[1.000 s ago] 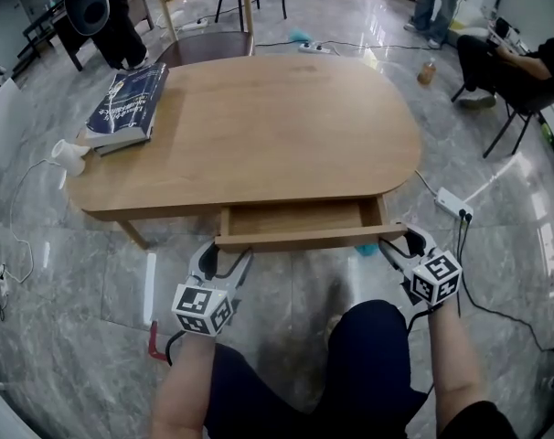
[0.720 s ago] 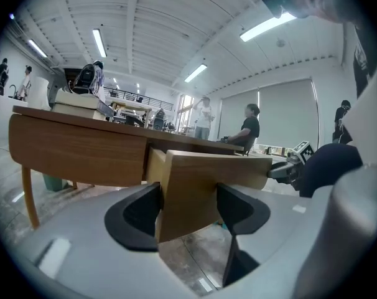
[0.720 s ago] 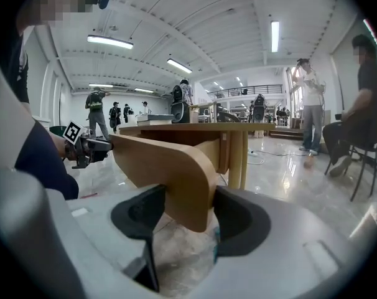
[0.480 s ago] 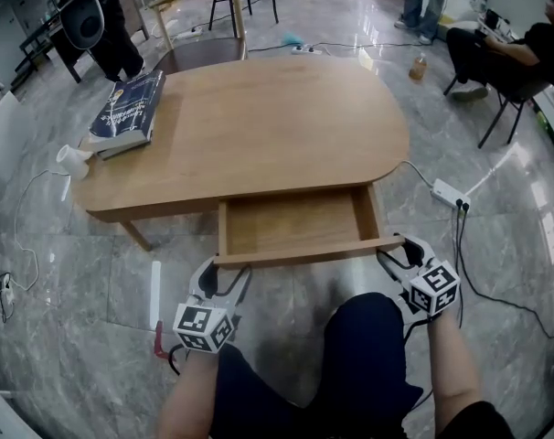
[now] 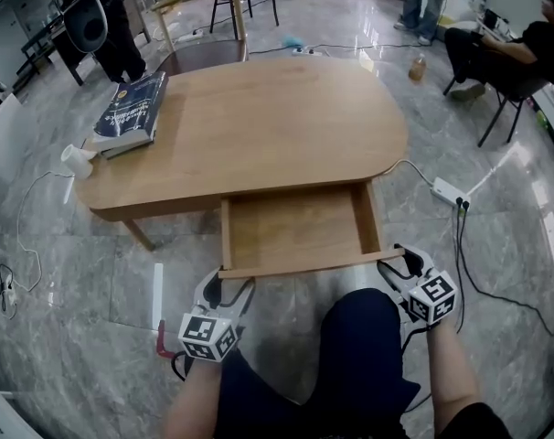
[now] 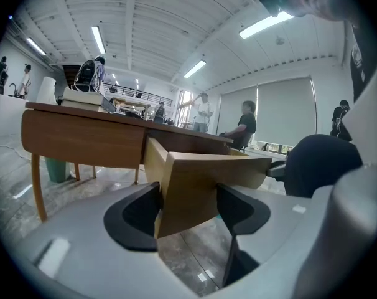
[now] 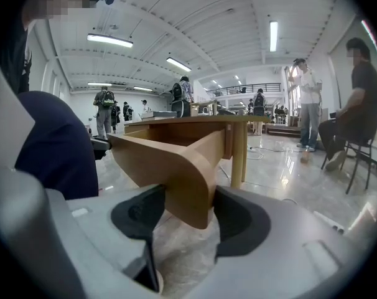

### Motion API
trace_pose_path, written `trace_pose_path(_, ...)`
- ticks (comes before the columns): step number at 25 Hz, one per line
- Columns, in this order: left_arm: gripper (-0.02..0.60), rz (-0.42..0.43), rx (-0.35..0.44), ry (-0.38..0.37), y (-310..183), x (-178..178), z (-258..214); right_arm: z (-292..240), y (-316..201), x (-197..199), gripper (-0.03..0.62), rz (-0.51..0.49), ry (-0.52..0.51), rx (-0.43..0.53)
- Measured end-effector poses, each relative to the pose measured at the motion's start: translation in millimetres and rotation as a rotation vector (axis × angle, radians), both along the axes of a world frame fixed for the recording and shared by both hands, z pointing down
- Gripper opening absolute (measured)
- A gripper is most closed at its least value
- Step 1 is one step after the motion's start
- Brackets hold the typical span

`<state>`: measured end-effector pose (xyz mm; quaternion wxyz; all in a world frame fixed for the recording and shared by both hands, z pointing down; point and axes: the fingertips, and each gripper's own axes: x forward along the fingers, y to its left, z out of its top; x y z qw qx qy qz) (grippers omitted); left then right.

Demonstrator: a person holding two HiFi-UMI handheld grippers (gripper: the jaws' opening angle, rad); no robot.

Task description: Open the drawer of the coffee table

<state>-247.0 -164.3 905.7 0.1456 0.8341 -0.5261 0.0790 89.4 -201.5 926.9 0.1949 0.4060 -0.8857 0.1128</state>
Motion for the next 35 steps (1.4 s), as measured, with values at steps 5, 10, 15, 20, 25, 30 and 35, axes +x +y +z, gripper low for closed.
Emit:
trace_pose_path(5,0.295,0.007,-0.014,-0.01,4.8,1.8,5.7,5.8,5.0,1.5,0.244,0.001,0.007,-0.008)
trace_pose_path(10,0.295,0.013,-0.029,-0.02,10.2,3.3,12.1,12.4,10.3,2.3,0.244,0.005,0.011,-0.024)
trace_pose_path(15,0.295,0.016,-0.026,-0.028,11.7,1.7,14.6,16.4,13.2,1.8,0.244,0.007,0.014,-0.019)
trace_pose_path(20,0.295,0.019,-0.016,-0.023,12.8,1.0,14.7,17.1,14.1,1.1,0.244,0.011,0.028,-0.021)
trace_pose_path(25,0.293,0.016,-0.006,-0.002,16.2,-1.9,12.0,11.9,17.0,2.3,0.244,0.02,0.021,-0.018)
trace_pose_path(30,0.237,0.003,0.024,-0.011,25.3,-12.8,1.7,-11.5,29.3,8.7,0.244,0.024,-0.025,0.002)
trace_pose_path(35,0.008,-0.057,0.037,0.015,42.2,-35.6,-17.4,-65.7,39.7,25.0,0.002,0.11,-0.22,0.048)
